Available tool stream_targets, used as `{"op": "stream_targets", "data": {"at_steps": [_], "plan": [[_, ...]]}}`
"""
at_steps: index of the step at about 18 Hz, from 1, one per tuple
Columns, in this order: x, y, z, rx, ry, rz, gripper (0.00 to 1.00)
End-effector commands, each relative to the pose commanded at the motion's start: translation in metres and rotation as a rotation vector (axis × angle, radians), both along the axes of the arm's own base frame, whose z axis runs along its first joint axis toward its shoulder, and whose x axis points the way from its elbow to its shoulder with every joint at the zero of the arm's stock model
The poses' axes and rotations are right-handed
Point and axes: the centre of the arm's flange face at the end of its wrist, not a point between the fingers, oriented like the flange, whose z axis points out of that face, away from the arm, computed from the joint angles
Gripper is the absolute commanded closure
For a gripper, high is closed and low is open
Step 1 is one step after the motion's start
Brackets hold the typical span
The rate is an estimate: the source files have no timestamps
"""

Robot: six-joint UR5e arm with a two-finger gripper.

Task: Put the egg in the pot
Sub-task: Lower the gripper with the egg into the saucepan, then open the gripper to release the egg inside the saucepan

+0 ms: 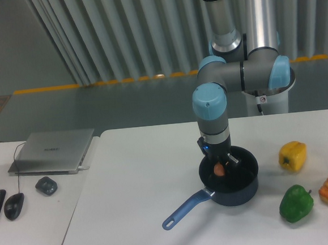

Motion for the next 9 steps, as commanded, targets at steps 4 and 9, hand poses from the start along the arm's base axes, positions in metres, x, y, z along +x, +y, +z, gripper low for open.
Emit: {"op": "stream_targets", "data": {"at_steps": [4, 9], "plan": [[-0.0004, -0.0037, -0.0072, -0.023, 0.012, -0.003, 0.54], [-0.0010, -0.0038, -0.0055, -0.023, 0.019, -0.002, 0.37]]}}
